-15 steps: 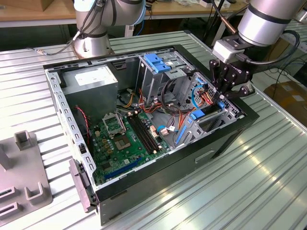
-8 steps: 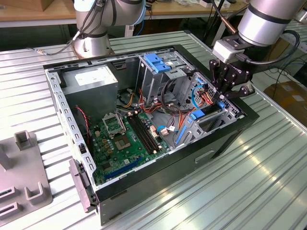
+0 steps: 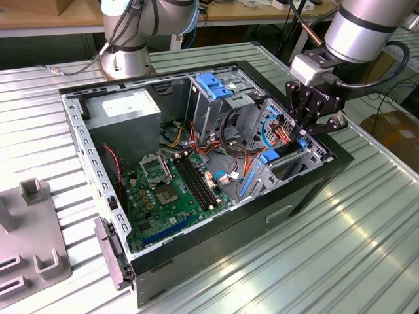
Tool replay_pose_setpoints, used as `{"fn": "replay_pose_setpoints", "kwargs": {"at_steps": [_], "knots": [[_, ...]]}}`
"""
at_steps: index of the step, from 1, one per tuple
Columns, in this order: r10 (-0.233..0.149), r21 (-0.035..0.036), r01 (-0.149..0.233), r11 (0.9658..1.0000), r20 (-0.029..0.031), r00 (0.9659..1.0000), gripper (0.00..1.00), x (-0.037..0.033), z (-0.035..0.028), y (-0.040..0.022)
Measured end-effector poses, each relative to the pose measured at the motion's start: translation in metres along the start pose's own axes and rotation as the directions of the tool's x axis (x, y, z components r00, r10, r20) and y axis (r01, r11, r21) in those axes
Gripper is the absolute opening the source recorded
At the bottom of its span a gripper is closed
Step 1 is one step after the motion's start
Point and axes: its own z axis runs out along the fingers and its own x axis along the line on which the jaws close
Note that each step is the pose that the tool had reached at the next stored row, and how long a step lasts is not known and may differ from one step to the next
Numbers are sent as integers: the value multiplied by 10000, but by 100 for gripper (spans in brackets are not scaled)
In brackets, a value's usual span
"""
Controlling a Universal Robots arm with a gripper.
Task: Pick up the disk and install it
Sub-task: 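Insert the second disk wire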
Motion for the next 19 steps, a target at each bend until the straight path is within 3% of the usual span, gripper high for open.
{"fn": "replay_pose_setpoints", "kwargs": {"at_steps": [8,14,17,19], "knots": [[0,-10,0,10000,-1,10000,10,0,-20,56],[0,-55,0,10000,-1,10000,10,1,-133,53],[0,-90,0,10000,-1,10000,10,2,-229,50],[-1,-104,1,9999,0,10000,10,-6,-245,49]]}}
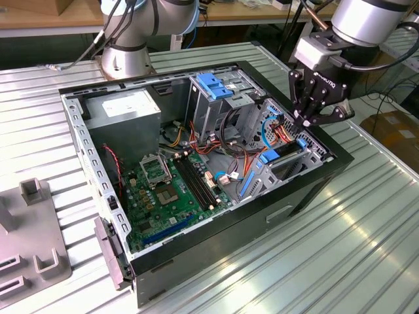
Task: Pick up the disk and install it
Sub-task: 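Insert the second disk wire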
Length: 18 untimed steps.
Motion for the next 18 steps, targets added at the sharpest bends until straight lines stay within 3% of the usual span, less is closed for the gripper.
{"fn": "replay_pose_setpoints", "kwargs": {"at_steps": [3,8,11,12,15,18], "knots": [[0,-19,0,10000,-1,10000,10,-31,-14,1],[0,-26,0,10000,-1,10000,10,-60,-98,14],[0,-26,0,10000,-2,10000,10,-103,-398,23],[0,-26,0,10000,-2,10000,10,-114,-446,24],[-1,-26,1,10000,-8,10000,10,-159,-470,27],[-2,-25,2,10000,-49,10000,10,-262,-471,29]]}}
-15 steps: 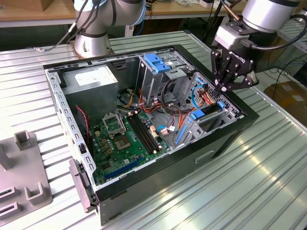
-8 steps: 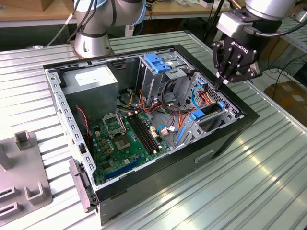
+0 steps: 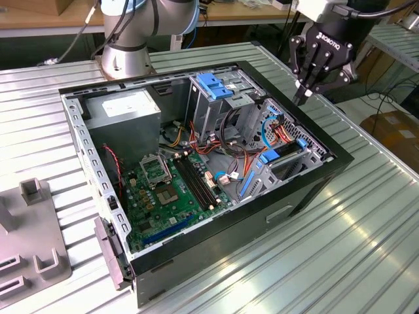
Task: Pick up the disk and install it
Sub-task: 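Insert the second disk wire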
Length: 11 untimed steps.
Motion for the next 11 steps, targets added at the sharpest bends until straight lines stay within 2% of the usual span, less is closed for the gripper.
{"fn": "replay_pose_setpoints", "kwargs": {"at_steps": [2,6,8,9,10,11], "knots": [[-1,1,1,10000,-68,10000,10,-103,-2,2],[-5,4,5,10000,-245,9997,10,-303,-6,5],[-7,5,7,10000,-301,9995,10,-340,-5,5],[-11,5,11,10000,-455,9990,10,-345,-5,5],[-19,-1,19,10000,-635,9980,10,-346,-4,6],[-32,-24,30,10000,-983,9952,10,-349,-3,7]]}}
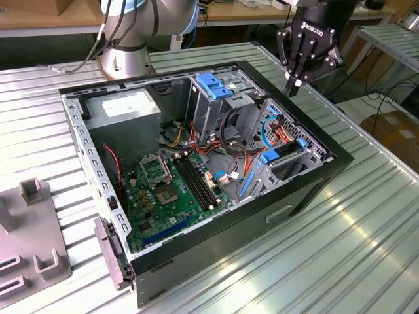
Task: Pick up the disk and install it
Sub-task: 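Insert the second disk wire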
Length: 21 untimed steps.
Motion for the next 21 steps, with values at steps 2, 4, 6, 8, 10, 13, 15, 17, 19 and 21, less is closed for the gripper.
{"fn": "replay_pose_setpoints", "kwargs": {"at_steps": [2,4,6,8,10,13,15,17,19,21], "knots": [[-10,-20,10,10000,-233,9997,10,-2,3,-1],[-29,-72,24,10000,-683,9977,10,-2,10,-1],[-44,-107,34,9999,-915,9958,10,-3,21,0],[-46,-107,36,9999,-953,9954,10,-3,19,0],[-47,-102,37,9999,-958,9954,10,-4,23,1],[-69,-92,61,9999,-977,9952,10,-6,46,21],[-89,-90,80,9999,-978,9952,10,-8,71,48],[-152,-74,146,9999,-981,9951,11,-21,113,91],[-204,-63,199,9998,-985,9949,17,-46,147,116],[-256,-55,252,9997,-992,9947,24,-73,182,147]]}}
